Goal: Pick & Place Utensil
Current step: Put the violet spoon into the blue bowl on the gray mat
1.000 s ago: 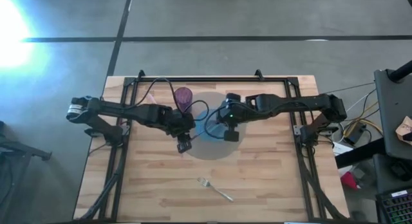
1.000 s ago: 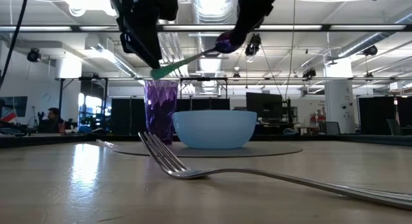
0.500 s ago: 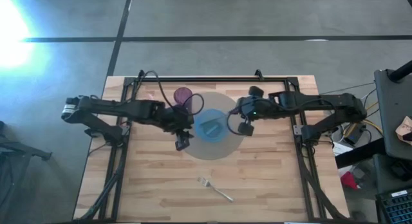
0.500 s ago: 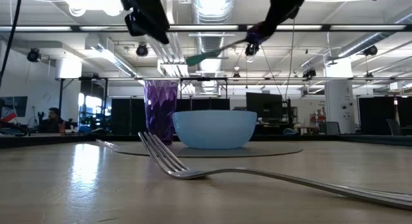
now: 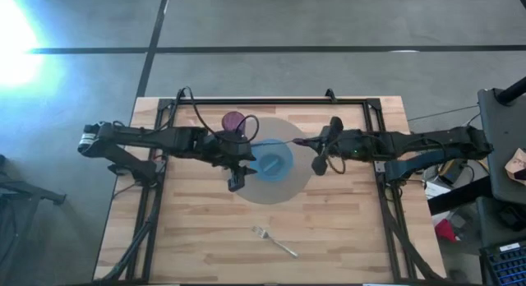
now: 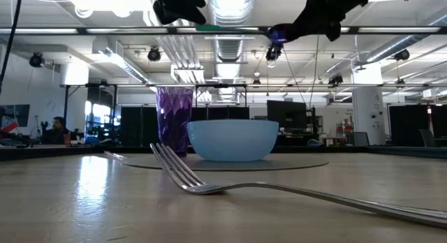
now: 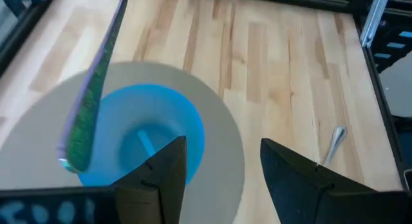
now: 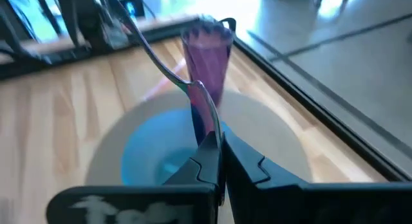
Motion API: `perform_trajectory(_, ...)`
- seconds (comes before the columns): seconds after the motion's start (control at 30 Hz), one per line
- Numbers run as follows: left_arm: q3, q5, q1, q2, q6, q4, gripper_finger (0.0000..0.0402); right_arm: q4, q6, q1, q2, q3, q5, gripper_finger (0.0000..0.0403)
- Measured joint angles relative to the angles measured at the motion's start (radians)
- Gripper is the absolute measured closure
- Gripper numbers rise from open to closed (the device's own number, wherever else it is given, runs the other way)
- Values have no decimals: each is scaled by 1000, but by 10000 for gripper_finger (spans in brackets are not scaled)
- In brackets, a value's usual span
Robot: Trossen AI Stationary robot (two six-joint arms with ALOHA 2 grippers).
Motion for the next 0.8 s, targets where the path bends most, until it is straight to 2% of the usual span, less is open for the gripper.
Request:
perform_trajectory(0.2,-8,-82,-28,-3,29,19,213,268,2,1,-79,-155,0,395)
perform_trajectory(0.43,-34,-179,-103,-7,28,63,213,501,-23,1,-135,-275,-1,395)
perform_trajectory(0.63,-189,-223,-140,-51,39,342,213,673,-60,8,-150,-352,-3,395)
perform_trajectory(0.8,-373,-226,-139,-99,112,774,213,812,-87,31,-147,-403,-5,394)
